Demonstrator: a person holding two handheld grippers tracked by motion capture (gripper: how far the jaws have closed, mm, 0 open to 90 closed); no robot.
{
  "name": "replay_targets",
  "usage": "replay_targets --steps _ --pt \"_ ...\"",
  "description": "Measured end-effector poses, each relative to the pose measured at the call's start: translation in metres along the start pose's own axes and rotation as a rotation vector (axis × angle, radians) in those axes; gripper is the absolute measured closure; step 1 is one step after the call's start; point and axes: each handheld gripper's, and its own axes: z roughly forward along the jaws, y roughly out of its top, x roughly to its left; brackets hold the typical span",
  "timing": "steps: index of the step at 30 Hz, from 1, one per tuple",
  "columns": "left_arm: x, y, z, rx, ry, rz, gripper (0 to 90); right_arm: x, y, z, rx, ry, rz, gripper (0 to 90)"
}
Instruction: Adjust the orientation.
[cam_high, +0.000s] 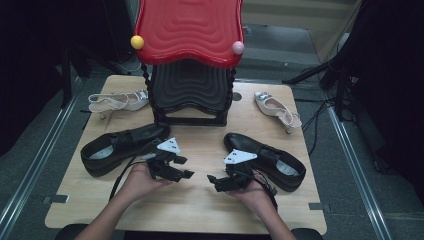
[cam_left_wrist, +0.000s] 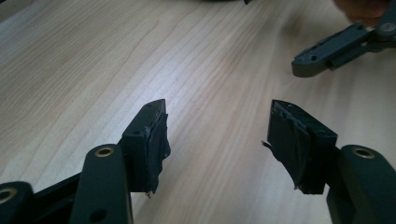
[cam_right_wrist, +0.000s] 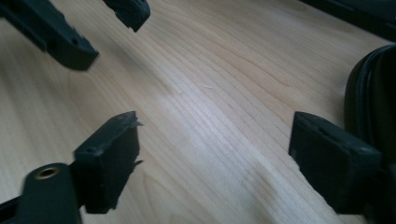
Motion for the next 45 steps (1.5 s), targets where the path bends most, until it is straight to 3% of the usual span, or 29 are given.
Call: replay_targets --steps 2,4,7,9,11,13,15,19,23,28,32,37,42,45 --pt "0.003 -0.003 -0.004 -0.010 -0.007 -0.017 35.4 0.002 -0.005 0.000 0.014 -0.027 -0.053 24.6" --pt "0.004 -0.005 -0.005 0.010 -0.012 -0.019 35.2 0.000 -0.005 0.001 0.021 -0.015 -0.039 25.3" --pt "0.004 -0.008 -0.007 0.054 -0.002 0.013 34.3 -0.005 -0.003 -0.001 0.004 0.031 -0.002 29.0" --pt "0.004 -0.009 -0.009 0.041 0.021 0.022 34.9 -0.010 -0.002 -0.002 0.033 0.055 0.041 28.6" --pt "0.005 -0.008 -0.013 0.033 0.020 0.012 37.7 -0.014 -0.002 -0.002 0.062 0.046 0.040 33.5" --pt "0.005 -0.009 -0.016 0.033 0.022 0.023 42.9 -0.016 -0.002 -0.004 0.058 0.028 0.037 33.2" --pt "0.004 -0.011 -0.017 0.039 0.041 0.032 46.4 -0.017 -0.003 -0.005 0.055 0.039 0.049 34.7" --pt "0.008 -0.012 -0.020 0.050 0.029 -0.011 52.3 -0.015 -0.004 -0.008 0.031 0.070 0.064 42.2" --pt "0.009 -0.012 -0.024 0.050 0.039 -0.025 51.3 -0.014 -0.004 -0.007 0.052 0.086 0.069 46.4" --pt "0.010 -0.011 -0.033 0.065 0.034 -0.014 47.0 -0.015 -0.002 -0.009 0.068 0.097 0.067 49.4" --pt "0.011 -0.012 -0.044 0.037 0.016 -0.026 43.7 -0.015 -0.001 -0.010 0.051 0.100 0.044 48.8" --pt "0.009 -0.015 -0.057 0.047 0.065 -0.019 45.8 -0.013 0.003 -0.010 0.035 0.108 0.048 47.4" --pt "0.012 -0.020 -0.070 0.065 0.095 -0.041 47.9 -0.015 0.008 -0.010 0.022 0.137 0.055 50.5" --pt "0.015 -0.023 -0.082 0.050 0.103 -0.047 50.1 -0.015 0.009 -0.009 0.017 0.150 0.060 50.7"
